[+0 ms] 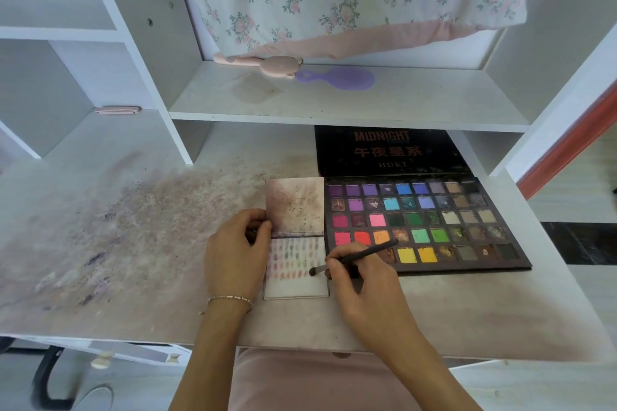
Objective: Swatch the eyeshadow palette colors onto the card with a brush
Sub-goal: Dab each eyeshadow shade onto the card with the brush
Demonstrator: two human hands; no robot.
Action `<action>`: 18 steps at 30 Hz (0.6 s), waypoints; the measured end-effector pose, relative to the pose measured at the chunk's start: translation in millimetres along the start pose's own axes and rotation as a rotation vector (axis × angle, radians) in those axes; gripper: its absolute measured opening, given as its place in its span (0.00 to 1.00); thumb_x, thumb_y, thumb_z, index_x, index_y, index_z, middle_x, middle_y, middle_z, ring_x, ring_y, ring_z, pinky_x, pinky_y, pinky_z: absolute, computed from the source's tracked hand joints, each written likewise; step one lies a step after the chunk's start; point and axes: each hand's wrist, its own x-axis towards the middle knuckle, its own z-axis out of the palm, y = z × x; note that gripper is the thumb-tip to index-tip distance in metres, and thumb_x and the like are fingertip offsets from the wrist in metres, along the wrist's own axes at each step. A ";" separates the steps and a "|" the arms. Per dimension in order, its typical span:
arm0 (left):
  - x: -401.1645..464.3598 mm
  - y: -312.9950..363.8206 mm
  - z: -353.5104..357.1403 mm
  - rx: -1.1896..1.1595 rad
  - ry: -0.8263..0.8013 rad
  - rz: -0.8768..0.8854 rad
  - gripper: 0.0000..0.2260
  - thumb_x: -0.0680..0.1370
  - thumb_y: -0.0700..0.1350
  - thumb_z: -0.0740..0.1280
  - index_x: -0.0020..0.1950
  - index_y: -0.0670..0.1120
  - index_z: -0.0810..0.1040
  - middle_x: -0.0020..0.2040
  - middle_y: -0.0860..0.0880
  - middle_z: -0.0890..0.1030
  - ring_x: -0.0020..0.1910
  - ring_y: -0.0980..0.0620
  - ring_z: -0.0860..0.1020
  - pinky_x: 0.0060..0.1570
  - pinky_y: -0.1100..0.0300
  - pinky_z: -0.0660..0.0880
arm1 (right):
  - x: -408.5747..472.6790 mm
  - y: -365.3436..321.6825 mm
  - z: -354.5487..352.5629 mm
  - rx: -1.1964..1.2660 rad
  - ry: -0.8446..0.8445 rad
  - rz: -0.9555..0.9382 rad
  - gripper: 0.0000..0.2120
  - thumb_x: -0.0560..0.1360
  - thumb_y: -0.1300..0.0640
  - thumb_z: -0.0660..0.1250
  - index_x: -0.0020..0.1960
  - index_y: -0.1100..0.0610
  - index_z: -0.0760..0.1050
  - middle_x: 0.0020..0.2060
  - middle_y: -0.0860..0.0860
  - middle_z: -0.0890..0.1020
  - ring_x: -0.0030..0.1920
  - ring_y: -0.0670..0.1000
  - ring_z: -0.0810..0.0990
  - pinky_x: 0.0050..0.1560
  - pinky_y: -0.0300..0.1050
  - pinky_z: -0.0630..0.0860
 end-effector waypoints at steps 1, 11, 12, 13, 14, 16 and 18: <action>0.3 -0.1 0.0 0.005 -0.001 0.001 0.05 0.73 0.43 0.67 0.45 0.51 0.80 0.36 0.59 0.76 0.35 0.64 0.73 0.35 0.71 0.65 | -0.3 0.0 -0.2 0.007 -0.002 -0.001 0.12 0.76 0.56 0.63 0.43 0.38 0.66 0.43 0.48 0.78 0.44 0.42 0.76 0.45 0.37 0.75; 0.1 0.8 0.1 -0.009 0.003 -0.001 0.05 0.73 0.42 0.67 0.45 0.50 0.80 0.36 0.60 0.75 0.36 0.65 0.73 0.36 0.71 0.65 | -0.3 2.4 0.1 0.013 0.006 -0.021 0.13 0.76 0.57 0.63 0.42 0.38 0.67 0.41 0.48 0.78 0.44 0.44 0.77 0.45 0.38 0.76; 0.3 0.9 0.3 -0.010 0.002 -0.001 0.05 0.73 0.42 0.67 0.45 0.50 0.80 0.36 0.60 0.75 0.36 0.65 0.73 0.36 0.71 0.65 | -0.2 2.5 0.2 0.011 0.003 -0.020 0.13 0.76 0.57 0.63 0.42 0.38 0.67 0.42 0.47 0.78 0.45 0.44 0.77 0.45 0.39 0.76; 0.1 0.8 0.5 -0.011 0.001 -0.001 0.05 0.74 0.42 0.67 0.45 0.50 0.80 0.36 0.60 0.75 0.36 0.65 0.73 0.36 0.71 0.65 | -0.2 2.3 0.4 0.009 0.002 -0.020 0.13 0.76 0.57 0.62 0.43 0.38 0.66 0.42 0.47 0.78 0.45 0.43 0.77 0.45 0.38 0.76; -0.4 0.7 0.4 -0.009 0.000 -0.001 0.05 0.74 0.42 0.67 0.45 0.51 0.80 0.36 0.60 0.75 0.36 0.65 0.73 0.36 0.71 0.65 | -0.3 2.0 0.5 0.016 0.007 -0.021 0.13 0.76 0.57 0.62 0.43 0.38 0.66 0.42 0.47 0.78 0.44 0.42 0.77 0.45 0.37 0.76; -1.2 0.5 -0.2 -0.004 -0.003 -0.002 0.05 0.74 0.43 0.67 0.45 0.51 0.80 0.35 0.60 0.76 0.36 0.65 0.73 0.35 0.71 0.65 | -0.5 1.5 -0.4 0.083 0.037 -0.021 0.13 0.76 0.58 0.62 0.42 0.39 0.69 0.40 0.44 0.78 0.44 0.41 0.78 0.43 0.32 0.75; -1.1 -0.1 -1.1 0.000 -0.003 -0.004 0.05 0.74 0.43 0.67 0.45 0.51 0.80 0.35 0.60 0.76 0.35 0.65 0.73 0.35 0.71 0.65 | -1.2 1.2 -2.1 0.198 0.078 -0.011 0.12 0.75 0.58 0.62 0.41 0.40 0.71 0.38 0.43 0.80 0.44 0.41 0.79 0.42 0.29 0.73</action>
